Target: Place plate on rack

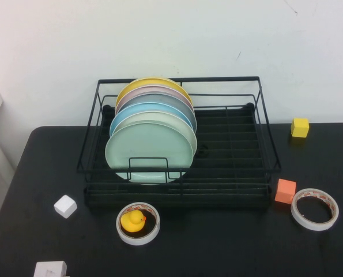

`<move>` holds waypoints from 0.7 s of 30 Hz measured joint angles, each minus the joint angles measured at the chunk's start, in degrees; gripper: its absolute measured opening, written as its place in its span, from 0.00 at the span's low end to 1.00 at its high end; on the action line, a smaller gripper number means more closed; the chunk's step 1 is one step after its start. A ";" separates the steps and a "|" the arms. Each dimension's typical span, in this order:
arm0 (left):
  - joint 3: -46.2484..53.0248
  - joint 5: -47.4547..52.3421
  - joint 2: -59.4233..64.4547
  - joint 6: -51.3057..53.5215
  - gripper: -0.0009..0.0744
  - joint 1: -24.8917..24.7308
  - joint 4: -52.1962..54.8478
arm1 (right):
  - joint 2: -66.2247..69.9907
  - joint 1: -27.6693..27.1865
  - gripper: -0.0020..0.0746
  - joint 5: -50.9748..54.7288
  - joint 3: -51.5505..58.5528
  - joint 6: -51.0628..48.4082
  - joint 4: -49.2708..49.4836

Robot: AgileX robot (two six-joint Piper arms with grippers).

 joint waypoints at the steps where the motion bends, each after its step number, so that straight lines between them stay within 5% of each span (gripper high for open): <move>1: 0.00 0.09 0.00 -0.04 0.01 -0.10 0.00 | 0.00 0.00 0.03 0.00 0.00 0.00 0.00; 21: 0.00 0.22 -0.14 -1.71 0.01 -0.55 3.91 | 0.00 0.00 0.03 0.00 0.00 0.00 0.00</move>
